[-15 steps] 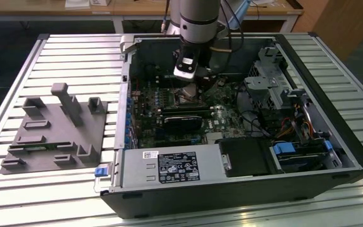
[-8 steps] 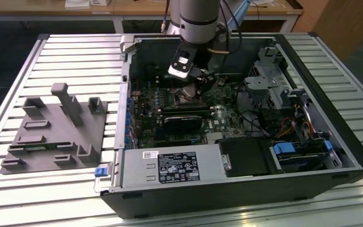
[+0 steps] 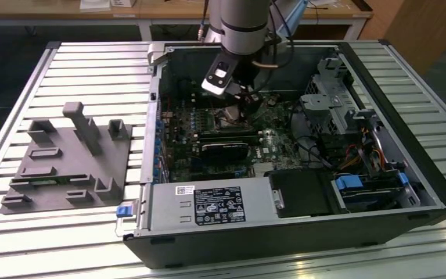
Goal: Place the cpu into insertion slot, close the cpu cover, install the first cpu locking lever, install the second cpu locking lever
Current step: 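Place the cpu into insertion slot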
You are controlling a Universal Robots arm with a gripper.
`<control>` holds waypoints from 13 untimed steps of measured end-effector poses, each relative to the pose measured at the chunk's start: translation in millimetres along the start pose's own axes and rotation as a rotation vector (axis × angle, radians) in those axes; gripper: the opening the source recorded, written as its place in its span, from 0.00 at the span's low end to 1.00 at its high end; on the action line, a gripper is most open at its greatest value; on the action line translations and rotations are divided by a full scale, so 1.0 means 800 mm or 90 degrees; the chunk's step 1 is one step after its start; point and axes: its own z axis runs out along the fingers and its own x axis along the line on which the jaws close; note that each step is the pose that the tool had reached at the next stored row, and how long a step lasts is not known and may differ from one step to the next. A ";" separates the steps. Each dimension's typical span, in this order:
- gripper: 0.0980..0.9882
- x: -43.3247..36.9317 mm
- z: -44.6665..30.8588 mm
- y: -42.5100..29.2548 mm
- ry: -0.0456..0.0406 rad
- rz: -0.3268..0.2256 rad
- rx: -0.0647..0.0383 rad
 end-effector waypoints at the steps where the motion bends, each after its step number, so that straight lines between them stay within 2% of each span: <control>1: 0.50 0.000 0.0002 0.0000 -0.0006 0.011 0.000; 4: 0.50 0.000 0.0006 0.0000 -0.0019 0.040 0.000; 13: 0.50 0.002 0.0023 0.0004 -0.0042 0.086 -0.001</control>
